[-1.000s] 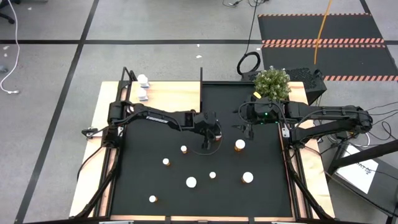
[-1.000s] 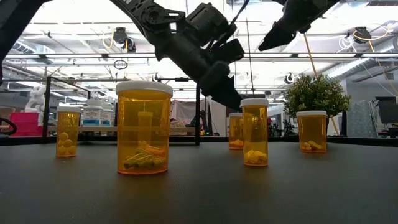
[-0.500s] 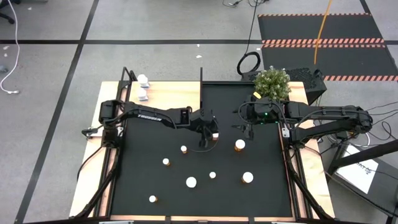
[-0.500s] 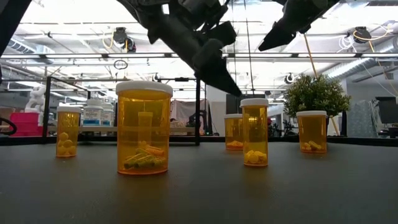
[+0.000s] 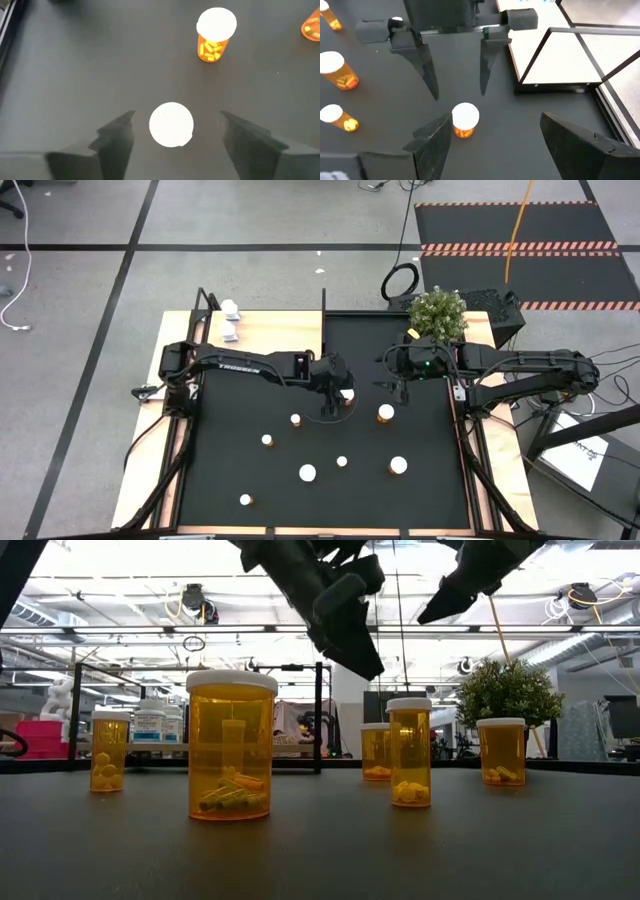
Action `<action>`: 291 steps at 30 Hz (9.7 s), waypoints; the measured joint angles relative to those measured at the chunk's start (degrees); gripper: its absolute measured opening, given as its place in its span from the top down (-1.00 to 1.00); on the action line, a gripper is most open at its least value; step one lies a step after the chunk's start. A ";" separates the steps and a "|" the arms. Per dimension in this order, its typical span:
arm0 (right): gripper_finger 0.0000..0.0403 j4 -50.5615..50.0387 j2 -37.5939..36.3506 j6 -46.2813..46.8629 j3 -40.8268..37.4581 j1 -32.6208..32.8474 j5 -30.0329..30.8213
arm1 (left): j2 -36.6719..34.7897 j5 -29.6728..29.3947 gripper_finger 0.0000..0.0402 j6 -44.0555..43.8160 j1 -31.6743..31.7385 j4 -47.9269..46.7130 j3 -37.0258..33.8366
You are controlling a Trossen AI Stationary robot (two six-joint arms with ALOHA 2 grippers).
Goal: Pick and place medicine bottles onto shelf by color
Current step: Put the large orange pill bottle on the shelf
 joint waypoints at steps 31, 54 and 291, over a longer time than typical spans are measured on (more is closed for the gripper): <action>-0.48 -1.77 -0.02 -1.14 -0.04 0.00 0.20 | 7.85 -1.97 -0.53 -0.57 1.24 3.84 0.23; -0.48 -1.72 -0.02 -0.96 -0.04 0.00 0.18 | 5.25 0.15 -0.53 0.65 0.52 2.82 -0.03; -0.48 2.57 0.00 -3.84 -0.02 0.00 -0.01 | -24.55 -5.97 -0.05 -7.81 50.42 9.79 -36.80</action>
